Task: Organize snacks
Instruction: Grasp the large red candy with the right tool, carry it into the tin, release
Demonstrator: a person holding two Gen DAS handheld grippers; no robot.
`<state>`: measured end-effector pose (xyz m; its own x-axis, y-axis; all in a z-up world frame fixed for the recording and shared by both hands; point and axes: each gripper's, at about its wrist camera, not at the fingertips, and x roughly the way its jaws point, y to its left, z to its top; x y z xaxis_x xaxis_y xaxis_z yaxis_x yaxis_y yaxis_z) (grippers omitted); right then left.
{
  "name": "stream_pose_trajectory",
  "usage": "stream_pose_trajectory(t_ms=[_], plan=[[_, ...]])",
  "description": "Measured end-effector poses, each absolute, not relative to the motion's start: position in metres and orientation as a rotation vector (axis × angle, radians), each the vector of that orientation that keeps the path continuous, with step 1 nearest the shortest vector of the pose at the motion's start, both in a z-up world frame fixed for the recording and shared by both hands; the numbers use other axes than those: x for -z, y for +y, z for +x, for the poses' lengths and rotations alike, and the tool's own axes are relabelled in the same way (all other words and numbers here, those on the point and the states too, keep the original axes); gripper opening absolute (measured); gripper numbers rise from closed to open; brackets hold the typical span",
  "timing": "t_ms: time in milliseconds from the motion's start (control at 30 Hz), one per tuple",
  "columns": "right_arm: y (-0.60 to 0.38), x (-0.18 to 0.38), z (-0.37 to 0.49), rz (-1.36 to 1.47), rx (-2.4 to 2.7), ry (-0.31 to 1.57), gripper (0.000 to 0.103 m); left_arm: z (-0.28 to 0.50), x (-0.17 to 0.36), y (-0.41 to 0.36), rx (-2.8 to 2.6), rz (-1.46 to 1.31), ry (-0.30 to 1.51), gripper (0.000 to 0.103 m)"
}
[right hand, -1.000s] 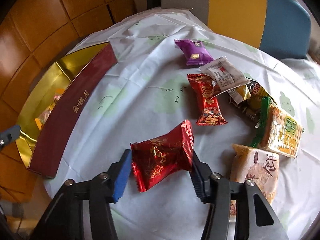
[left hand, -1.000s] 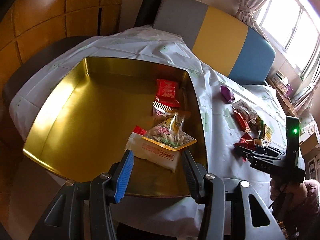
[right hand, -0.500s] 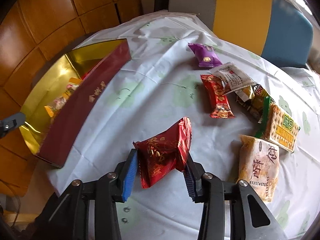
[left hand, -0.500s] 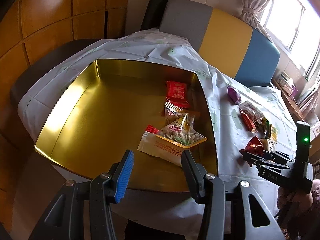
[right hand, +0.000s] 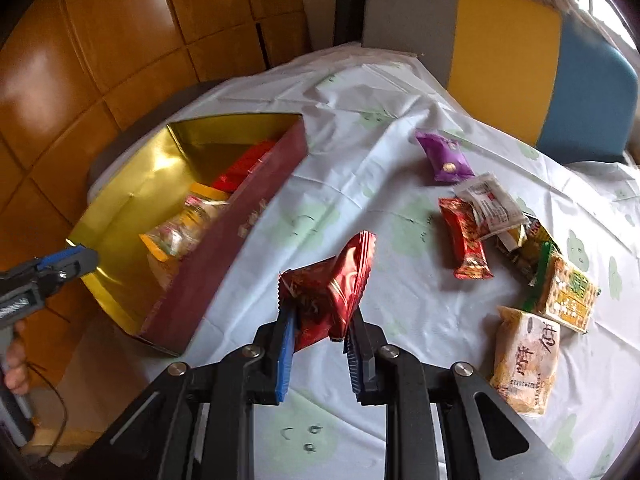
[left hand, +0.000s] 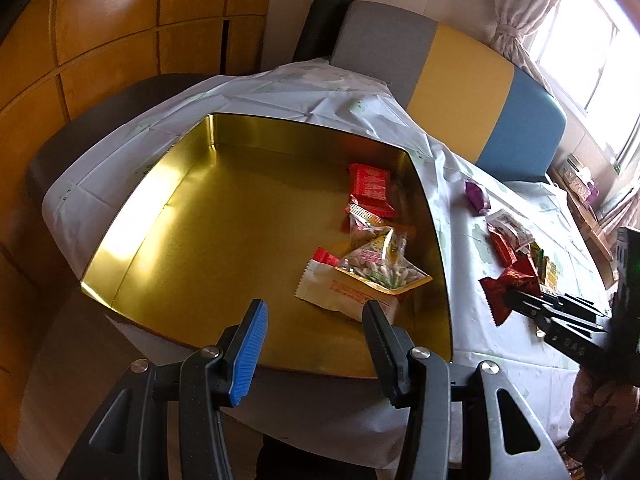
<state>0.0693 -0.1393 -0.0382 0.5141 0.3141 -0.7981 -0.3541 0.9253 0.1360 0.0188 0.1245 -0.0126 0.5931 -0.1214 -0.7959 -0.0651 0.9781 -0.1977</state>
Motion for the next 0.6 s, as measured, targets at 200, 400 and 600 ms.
stream_pose_trajectory(t_ms=[200,400,600], plan=[[-0.134,0.022,0.065,-0.043,-0.428,0.913,0.023,0.019,0.015,0.132,0.012,-0.235,0.933,0.050],[-0.108,-0.001,0.058,-0.024,-0.541,0.869,0.023,0.018,0.013,0.136,-0.020,-0.249,0.915,0.050],[-0.062,-0.008,0.054,-0.039,-0.676,0.859,0.023,0.016,0.010,0.149,-0.065,-0.264,0.896,0.050]])
